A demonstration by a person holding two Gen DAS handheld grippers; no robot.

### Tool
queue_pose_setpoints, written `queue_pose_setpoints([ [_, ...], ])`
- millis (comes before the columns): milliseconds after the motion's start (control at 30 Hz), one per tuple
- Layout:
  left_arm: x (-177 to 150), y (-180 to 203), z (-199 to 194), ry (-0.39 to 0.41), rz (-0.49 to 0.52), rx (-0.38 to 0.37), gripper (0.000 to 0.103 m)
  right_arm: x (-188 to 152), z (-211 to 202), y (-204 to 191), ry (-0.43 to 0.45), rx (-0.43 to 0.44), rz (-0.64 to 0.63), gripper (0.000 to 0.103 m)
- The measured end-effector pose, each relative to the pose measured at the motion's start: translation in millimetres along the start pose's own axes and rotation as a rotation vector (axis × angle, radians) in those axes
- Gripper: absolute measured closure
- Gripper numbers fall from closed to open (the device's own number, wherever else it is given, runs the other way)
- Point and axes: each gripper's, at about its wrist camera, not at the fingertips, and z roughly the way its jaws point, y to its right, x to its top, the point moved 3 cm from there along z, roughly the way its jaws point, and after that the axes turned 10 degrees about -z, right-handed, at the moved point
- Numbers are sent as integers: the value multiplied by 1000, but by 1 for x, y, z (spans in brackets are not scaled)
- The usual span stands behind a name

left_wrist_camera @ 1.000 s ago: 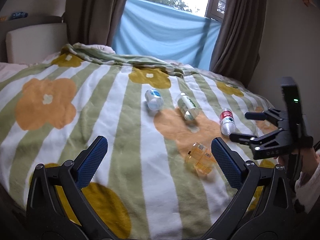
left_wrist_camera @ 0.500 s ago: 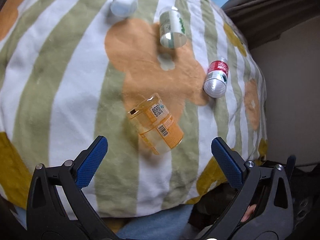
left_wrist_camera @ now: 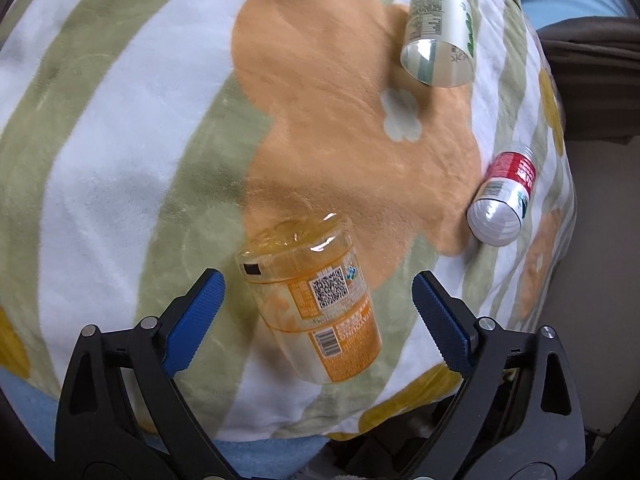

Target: Flip cup upside down

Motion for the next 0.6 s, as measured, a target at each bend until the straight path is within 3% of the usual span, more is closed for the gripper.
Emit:
queue_pose_setpoints([
  [233,-1,-9,14,-21,-58,-6,10,2,-7,3,12,5,-21,0],
  [333,-3,-11,18,-32,-77,-13,19,1,-8,6,14,8,-3,0],
  [500,-1,-10,18,5,-69,-21,41,0,-8,8,12,16,22,0],
  [600,-3,-6,18,16,-35,-17,41,1,-11,8,17,14,20,0],
])
